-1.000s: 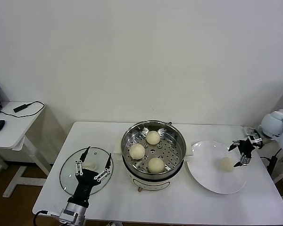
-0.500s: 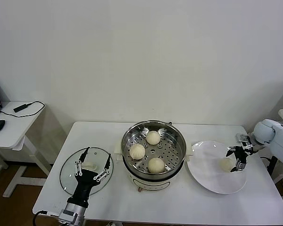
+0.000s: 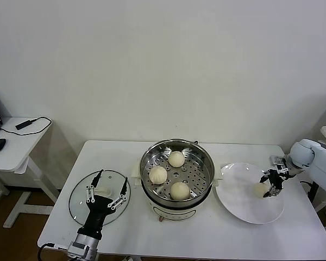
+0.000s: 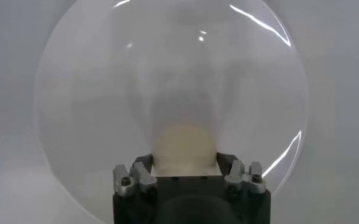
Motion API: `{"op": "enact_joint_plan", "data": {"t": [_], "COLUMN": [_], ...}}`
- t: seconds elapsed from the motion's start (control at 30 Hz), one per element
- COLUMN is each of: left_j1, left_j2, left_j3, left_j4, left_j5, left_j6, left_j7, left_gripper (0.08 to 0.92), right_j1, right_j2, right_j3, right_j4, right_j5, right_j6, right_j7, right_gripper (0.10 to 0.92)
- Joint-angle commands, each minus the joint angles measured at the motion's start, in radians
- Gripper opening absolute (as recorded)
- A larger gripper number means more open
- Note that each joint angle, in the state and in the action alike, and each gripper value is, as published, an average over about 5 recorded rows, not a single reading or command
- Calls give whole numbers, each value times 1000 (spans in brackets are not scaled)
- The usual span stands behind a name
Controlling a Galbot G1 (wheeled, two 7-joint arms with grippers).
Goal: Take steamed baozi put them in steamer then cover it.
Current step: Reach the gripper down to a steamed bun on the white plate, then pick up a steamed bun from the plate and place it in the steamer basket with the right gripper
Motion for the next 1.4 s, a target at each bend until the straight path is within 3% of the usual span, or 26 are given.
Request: {"op": "enact_joint_plan", "data": {"t": [0.03, 0.2, 0.37, 0.67, 1.0, 1.4], "left_j1": [1, -2, -4, -8, -8, -9], "left_j2": [4, 7, 6, 12, 5, 0], "left_j3": [2, 10, 22, 25, 25, 13], "left_j4": [-12, -18, -19, -27, -29, -39], "left_j5": [-1, 0, 3, 3, 2, -12], "left_j6": [1, 2, 0, 0, 3, 20], "left_j7": [0, 0, -1, -1, -3, -8], "left_gripper": [823, 823, 823, 823, 823, 823], "right_j1": [132, 470, 806, 971, 837, 677], "right_j2": [-34, -33, 66, 268, 402, 463], "right_j3": [-72, -317, -566, -666, -672, -651], "right_j4": [89, 187, 273, 467, 500, 403], "right_j5": [34, 136, 302, 545, 536, 435], "right_j6": [-9, -17, -48, -152, -211, -227], "right_j7": [-30, -143, -236, -167, -88, -67], "right_gripper": [644, 636, 636, 636, 630, 628]}}
